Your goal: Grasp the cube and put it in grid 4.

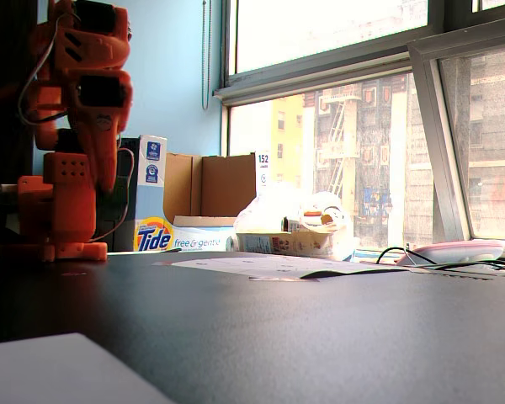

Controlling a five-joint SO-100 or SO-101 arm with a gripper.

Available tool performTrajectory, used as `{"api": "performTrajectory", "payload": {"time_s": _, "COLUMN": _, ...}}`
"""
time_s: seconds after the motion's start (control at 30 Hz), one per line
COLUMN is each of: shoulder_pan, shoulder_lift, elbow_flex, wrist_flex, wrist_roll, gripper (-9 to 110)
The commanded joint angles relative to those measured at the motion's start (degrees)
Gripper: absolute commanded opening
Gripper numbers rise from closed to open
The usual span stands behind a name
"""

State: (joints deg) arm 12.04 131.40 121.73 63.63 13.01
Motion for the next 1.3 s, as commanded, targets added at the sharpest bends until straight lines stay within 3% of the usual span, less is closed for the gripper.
{"api": "performTrajectory", "payload": {"time_s": 0.0, "shoulder_pan": -4.7, "shoulder_lift": -2.8, "elbow_flex": -10.8, "wrist_flex": 3.4, "wrist_roll": -3.5, "gripper": 0}}
{"api": "performTrajectory", "payload": {"time_s": 0.47, "shoulder_pan": -35.4, "shoulder_lift": -25.8, "elbow_flex": -46.3, "wrist_flex": 17.1, "wrist_roll": -9.8, "gripper": 0}}
{"api": "performTrajectory", "payload": {"time_s": 0.77, "shoulder_pan": -47.1, "shoulder_lift": -47.3, "elbow_flex": -70.0, "wrist_flex": 21.9, "wrist_roll": -8.3, "gripper": 0}}
{"api": "performTrajectory", "payload": {"time_s": 1.27, "shoulder_pan": -60.0, "shoulder_lift": -65.9, "elbow_flex": -77.6, "wrist_flex": 20.6, "wrist_roll": -6.3, "gripper": 0}}
